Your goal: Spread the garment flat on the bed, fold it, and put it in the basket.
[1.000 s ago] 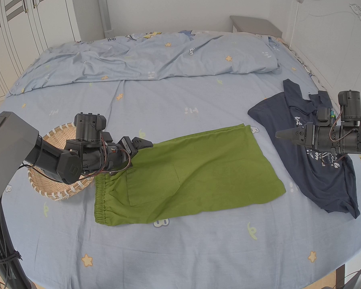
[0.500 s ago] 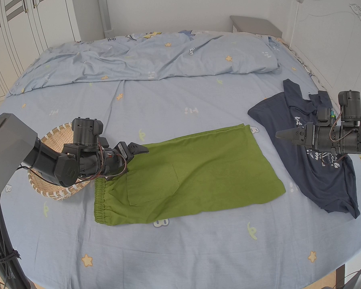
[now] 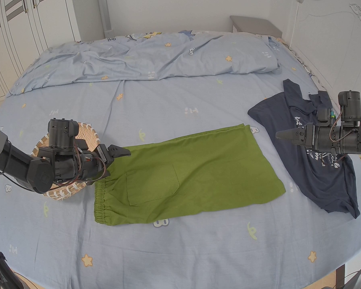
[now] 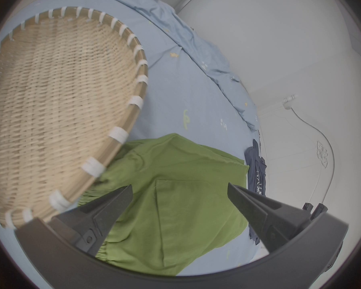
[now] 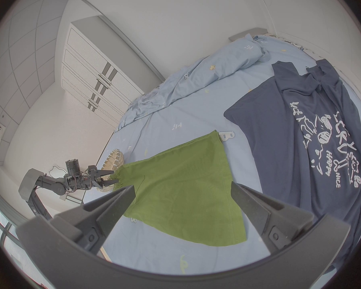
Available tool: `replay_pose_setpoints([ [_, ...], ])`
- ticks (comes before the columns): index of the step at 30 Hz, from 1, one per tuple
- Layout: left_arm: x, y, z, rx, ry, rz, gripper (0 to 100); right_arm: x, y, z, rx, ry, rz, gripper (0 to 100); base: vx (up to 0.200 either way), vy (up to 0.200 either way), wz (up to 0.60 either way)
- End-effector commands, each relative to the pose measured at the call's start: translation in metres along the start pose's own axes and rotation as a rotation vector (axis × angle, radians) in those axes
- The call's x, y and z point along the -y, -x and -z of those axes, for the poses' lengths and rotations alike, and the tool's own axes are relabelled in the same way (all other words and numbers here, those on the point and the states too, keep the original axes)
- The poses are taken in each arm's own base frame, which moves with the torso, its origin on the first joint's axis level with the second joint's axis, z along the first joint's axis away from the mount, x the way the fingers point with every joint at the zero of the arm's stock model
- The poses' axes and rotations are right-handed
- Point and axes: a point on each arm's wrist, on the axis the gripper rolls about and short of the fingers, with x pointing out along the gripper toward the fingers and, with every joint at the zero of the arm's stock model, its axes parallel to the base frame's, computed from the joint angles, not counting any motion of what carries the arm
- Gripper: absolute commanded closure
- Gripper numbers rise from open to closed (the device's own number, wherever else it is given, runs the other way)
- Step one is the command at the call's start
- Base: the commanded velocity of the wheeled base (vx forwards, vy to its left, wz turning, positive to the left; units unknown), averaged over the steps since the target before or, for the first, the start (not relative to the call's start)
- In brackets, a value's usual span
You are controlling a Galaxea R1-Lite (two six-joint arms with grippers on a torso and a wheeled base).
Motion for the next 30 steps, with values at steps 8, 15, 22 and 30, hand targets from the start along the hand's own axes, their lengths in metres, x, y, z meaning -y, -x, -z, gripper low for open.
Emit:
replay_pose_setpoints([
  [8,-0.007,0.027,-0.013,0.068,-0.032,-0.016,0,-0.002,-0.001,0.001,-0.005,0.002,-0.007,0,0.0,0.0,0.0],
  [15,-0.019,0.03,-0.027,0.113,-0.014,-0.045,0,-0.002,-0.002,0.003,-0.012,0.002,-0.008,0,0.0,0.0,0.0],
  [22,-0.026,0.03,-0.033,0.124,-0.014,-0.058,0,-0.002,-0.002,0.003,-0.01,0.003,-0.008,0,0.0,0.0,0.0],
  [30,0.0,0.028,-0.015,0.083,-0.044,-0.001,0,-0.002,-0.002,0.003,-0.013,0.003,-0.008,0,0.0,0.0,0.0],
])
